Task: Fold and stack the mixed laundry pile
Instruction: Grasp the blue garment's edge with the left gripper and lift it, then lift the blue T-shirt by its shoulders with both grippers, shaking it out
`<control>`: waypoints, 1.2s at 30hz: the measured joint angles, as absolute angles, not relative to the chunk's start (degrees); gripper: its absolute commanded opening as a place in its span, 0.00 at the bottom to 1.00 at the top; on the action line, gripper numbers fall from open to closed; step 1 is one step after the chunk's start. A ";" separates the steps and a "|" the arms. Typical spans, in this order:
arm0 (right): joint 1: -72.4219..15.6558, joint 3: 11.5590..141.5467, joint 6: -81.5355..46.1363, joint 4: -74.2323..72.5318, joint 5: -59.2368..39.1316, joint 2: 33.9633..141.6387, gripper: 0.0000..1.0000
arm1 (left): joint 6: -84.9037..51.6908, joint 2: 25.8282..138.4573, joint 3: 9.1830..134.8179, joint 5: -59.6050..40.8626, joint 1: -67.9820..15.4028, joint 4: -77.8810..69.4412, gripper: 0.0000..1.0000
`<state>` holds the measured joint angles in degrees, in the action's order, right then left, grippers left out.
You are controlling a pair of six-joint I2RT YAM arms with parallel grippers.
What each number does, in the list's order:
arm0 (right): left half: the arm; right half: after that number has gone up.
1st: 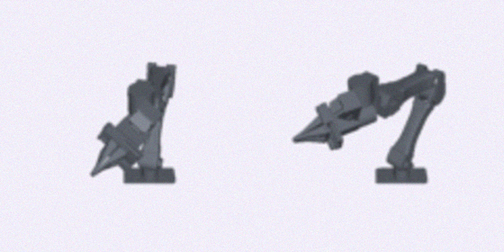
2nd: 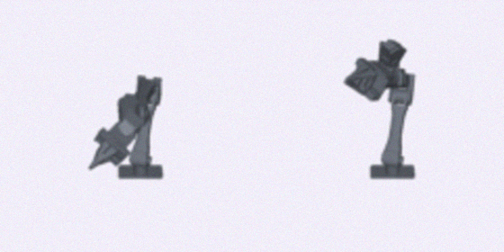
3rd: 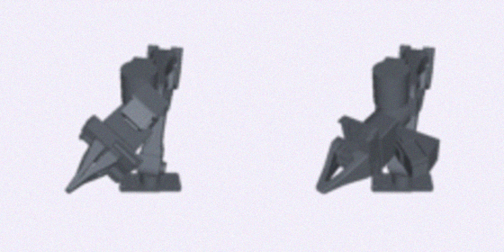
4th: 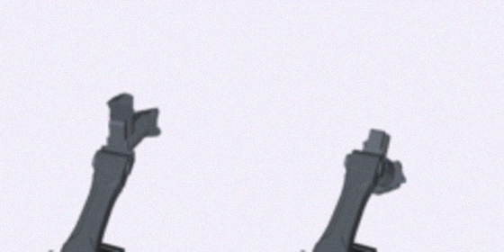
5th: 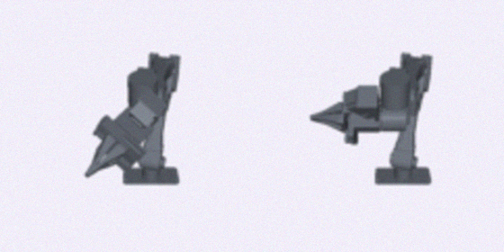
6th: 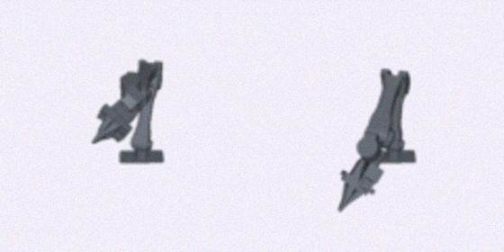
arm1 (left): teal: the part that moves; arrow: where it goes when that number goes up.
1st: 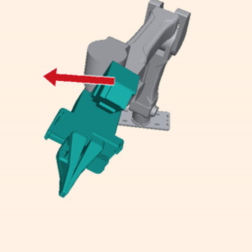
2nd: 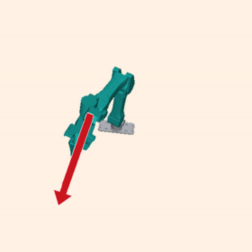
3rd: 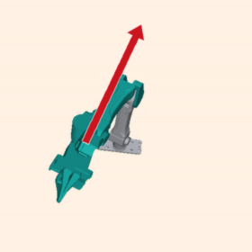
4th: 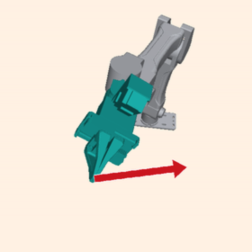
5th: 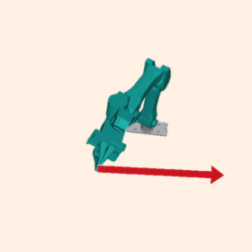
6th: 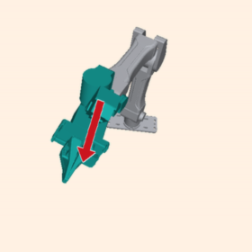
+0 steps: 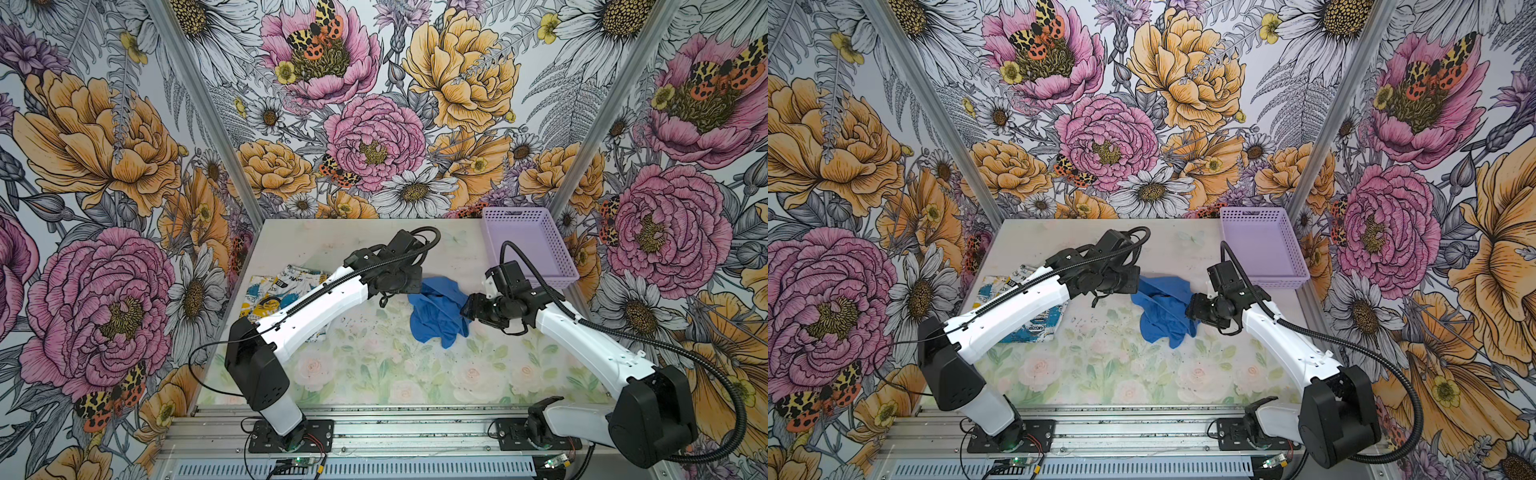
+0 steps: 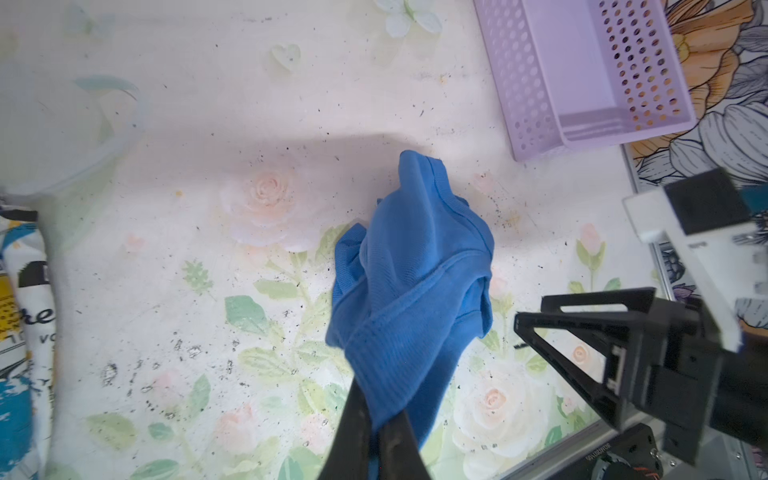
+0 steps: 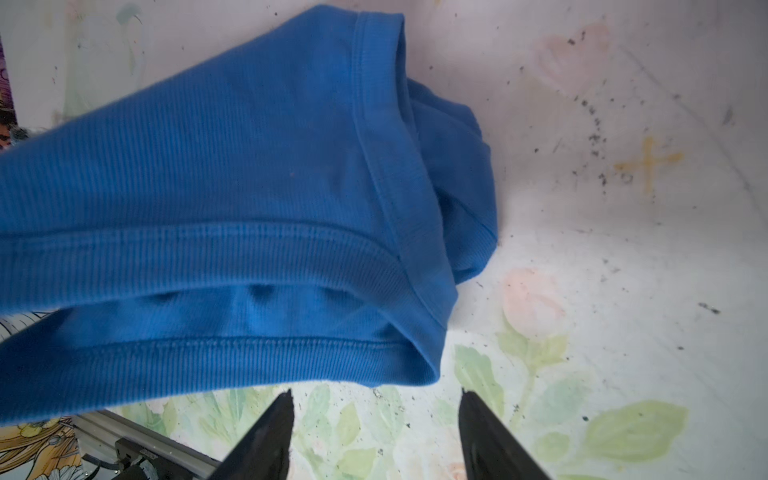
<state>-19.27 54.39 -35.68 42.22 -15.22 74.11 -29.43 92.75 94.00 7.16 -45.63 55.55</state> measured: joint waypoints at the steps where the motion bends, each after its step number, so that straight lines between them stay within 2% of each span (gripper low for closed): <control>1: -19.57 55.00 -35.40 41.32 -15.25 74.85 0.65 | -28.88 92.42 94.61 7.22 -45.34 56.23 0.00; 9: -25.96 58.37 -34.46 36.10 -14.46 81.49 0.66 | -25.50 92.53 98.17 7.22 -43.11 60.90 0.00; 12: -27.55 58.46 -34.39 34.48 -13.19 84.18 0.62 | -24.84 92.38 98.74 7.20 -42.72 61.32 0.00; 15: -27.68 59.31 -33.93 33.65 -10.59 88.01 0.47 | -24.05 92.33 98.74 7.16 -42.15 62.08 0.00; 20: -27.68 60.84 -33.47 34.04 -6.90 89.38 0.09 | -23.00 91.57 98.74 7.07 -40.16 63.31 0.00; 22: -27.68 62.35 -33.15 35.18 -5.93 88.44 0.01 | -22.24 91.15 99.29 7.09 -39.22 63.92 0.00; 26: -27.68 68.07 -31.90 40.21 -4.62 85.06 0.00 | -20.45 91.02 103.44 7.44 -37.23 65.41 0.00; 36: -27.40 94.43 -26.41 54.46 -1.89 80.36 0.00 | -15.40 87.68 117.10 12.99 -35.00 67.40 0.00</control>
